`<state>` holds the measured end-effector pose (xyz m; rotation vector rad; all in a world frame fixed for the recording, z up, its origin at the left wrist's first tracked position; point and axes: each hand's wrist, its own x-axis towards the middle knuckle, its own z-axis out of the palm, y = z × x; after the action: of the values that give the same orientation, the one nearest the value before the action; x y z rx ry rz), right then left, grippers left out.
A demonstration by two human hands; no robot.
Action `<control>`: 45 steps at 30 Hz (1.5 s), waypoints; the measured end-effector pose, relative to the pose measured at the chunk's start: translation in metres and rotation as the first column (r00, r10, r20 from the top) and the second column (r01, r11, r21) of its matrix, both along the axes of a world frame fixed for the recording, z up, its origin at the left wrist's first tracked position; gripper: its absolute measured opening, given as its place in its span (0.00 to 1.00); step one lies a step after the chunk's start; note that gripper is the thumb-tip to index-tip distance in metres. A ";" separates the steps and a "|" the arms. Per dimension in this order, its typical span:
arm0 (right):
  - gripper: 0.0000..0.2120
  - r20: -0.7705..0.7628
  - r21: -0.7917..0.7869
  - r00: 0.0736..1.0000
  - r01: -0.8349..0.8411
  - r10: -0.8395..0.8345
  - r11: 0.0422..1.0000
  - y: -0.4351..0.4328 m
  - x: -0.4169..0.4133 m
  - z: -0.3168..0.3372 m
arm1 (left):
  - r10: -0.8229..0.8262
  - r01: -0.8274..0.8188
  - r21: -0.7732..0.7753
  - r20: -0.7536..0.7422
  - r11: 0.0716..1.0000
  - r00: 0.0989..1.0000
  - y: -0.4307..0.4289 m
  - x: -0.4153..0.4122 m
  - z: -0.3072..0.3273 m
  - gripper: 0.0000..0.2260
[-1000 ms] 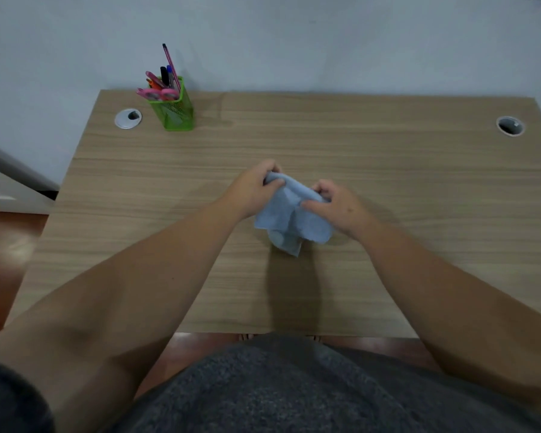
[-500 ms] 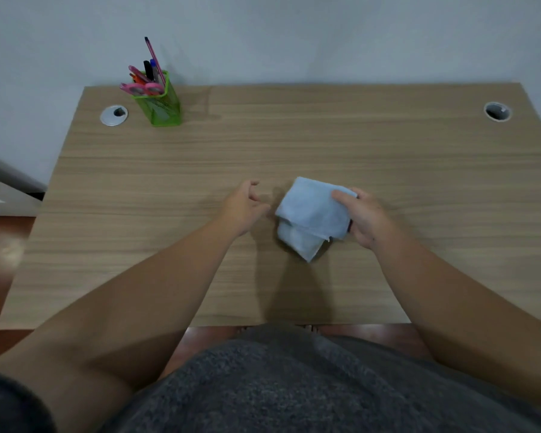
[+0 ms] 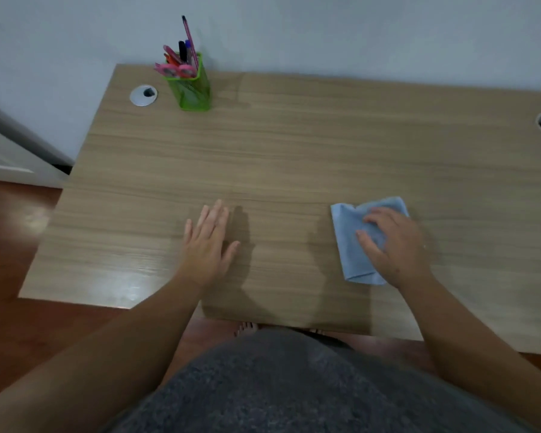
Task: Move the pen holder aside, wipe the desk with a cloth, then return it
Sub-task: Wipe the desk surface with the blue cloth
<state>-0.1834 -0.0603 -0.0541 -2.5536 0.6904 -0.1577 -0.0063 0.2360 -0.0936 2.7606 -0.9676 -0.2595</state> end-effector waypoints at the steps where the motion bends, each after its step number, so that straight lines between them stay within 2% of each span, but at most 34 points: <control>1: 0.26 -0.103 -0.073 0.994 0.025 -0.033 0.997 -0.002 0.002 -0.010 | 0.033 -0.033 0.002 -0.001 0.999 0.999 0.003 -0.001 -0.003 0.31; 3: 0.32 -0.354 -0.136 0.934 0.001 -0.050 0.991 0.000 0.008 -0.030 | 0.120 -0.120 0.016 -0.010 0.993 0.993 0.018 0.003 -0.008 0.32; 4: 0.34 -0.414 -0.155 0.909 -0.019 -0.047 0.988 0.003 0.009 -0.038 | 0.158 -0.158 0.028 -0.005 0.987 0.987 0.026 0.007 -0.009 0.32; 9: 0.45 -0.534 -0.200 0.845 -0.153 0.023 0.968 0.033 0.014 -0.046 | 0.334 -0.334 0.040 -0.001 0.942 0.943 0.085 0.029 -0.011 0.34; 14: 0.40 -0.541 -0.167 0.811 -0.364 0.223 0.916 0.078 0.036 -0.043 | 0.359 -0.357 0.089 0.002 0.930 0.934 0.113 0.045 -0.014 0.34; 19: 0.34 -0.531 -0.142 0.707 -0.617 0.466 0.774 0.126 0.064 -0.049 | 0.396 -0.396 0.055 0.017 0.916 0.918 0.127 0.079 -0.019 0.30; 21: 0.33 -0.502 -0.129 0.718 -0.613 0.482 0.779 0.136 0.073 -0.051 | 0.394 -0.395 0.075 0.023 0.916 0.919 0.132 0.093 -0.023 0.29; 26: 0.36 -0.369 -0.098 0.844 -0.451 0.389 0.887 0.124 0.071 -0.052 | 0.372 -0.373 0.075 0.032 0.925 0.928 0.135 0.103 -0.032 0.29; 28: 0.39 -0.424 -0.141 0.875 -0.320 0.235 0.937 0.110 0.065 -0.053 | 0.380 -0.381 0.061 0.022 0.923 0.925 0.135 0.103 -0.033 0.29; 30: 0.39 -0.505 -0.182 0.860 -0.192 0.075 0.964 0.103 0.060 -0.051 | 0.381 -0.382 0.059 0.019 0.922 0.924 0.135 0.103 -0.033 0.29; 32: 0.36 -0.516 -0.186 0.856 -0.158 0.041 0.970 0.106 0.060 -0.049 | 0.380 -0.380 0.056 0.009 0.923 0.925 0.137 0.103 -0.033 0.29; 37: 0.30 -0.492 -0.133 0.858 -0.240 0.146 0.962 0.115 0.063 -0.047 | 0.371 -0.370 0.061 -0.002 0.927 0.929 0.138 0.104 -0.032 0.29; 40: 0.28 -0.495 -0.173 0.844 -0.330 0.208 0.928 0.128 0.066 -0.053 | 0.370 -0.369 0.056 -0.001 0.928 0.929 0.137 0.104 -0.031 0.29; 43: 0.25 -0.438 -0.203 0.828 -0.471 0.350 0.859 0.156 0.087 -0.057 | 0.372 -0.370 0.062 -0.013 0.927 0.928 0.136 0.104 -0.030 0.29; 45: 0.24 -0.377 -0.203 0.779 -0.597 0.501 0.776 0.189 0.114 -0.058 | 0.369 -0.368 0.063 -0.023 0.928 0.929 0.136 0.105 -0.029 0.29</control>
<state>-0.0697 0.1290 -0.1119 -3.0038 -0.0393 0.3675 0.0983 0.3724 -0.1224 2.9071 -0.4208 -0.2740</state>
